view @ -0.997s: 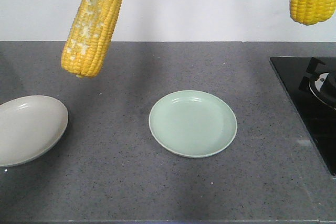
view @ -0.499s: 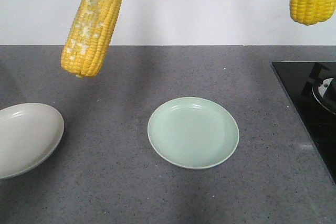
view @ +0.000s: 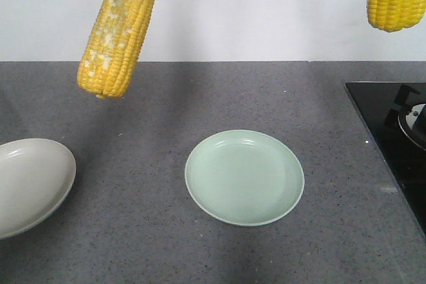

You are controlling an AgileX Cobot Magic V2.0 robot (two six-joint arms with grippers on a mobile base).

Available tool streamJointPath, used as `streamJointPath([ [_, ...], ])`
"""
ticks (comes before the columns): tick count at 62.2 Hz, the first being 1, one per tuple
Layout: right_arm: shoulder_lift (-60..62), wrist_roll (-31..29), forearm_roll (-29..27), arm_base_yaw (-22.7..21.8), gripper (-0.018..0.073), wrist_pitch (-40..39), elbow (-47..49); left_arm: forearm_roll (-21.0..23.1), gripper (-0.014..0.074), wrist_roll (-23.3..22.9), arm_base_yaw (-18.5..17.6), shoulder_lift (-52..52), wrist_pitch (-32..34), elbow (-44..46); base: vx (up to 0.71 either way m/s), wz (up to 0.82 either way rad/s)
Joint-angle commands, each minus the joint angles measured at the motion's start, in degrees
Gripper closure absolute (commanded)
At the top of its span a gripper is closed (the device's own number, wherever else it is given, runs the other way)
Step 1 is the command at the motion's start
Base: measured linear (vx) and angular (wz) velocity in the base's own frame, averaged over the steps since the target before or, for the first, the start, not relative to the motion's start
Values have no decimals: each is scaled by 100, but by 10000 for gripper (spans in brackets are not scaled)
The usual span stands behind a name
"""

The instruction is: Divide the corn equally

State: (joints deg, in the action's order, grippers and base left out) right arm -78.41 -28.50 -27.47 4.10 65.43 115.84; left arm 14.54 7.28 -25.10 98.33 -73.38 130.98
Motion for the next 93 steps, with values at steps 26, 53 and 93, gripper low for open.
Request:
streamJointPath([
  [26, 121, -12, -127, -21, 560, -382, 116, 131, 603, -31, -23, -266, 174, 118, 2, -1],
  [53, 121, -12, -127, -21, 560, -382, 116, 131, 603, -31, -23, -266, 174, 118, 0, 0],
  [93, 121, -12, -127, -21, 560, -382, 116, 131, 603, -31, -23, -266, 174, 118, 0, 0],
])
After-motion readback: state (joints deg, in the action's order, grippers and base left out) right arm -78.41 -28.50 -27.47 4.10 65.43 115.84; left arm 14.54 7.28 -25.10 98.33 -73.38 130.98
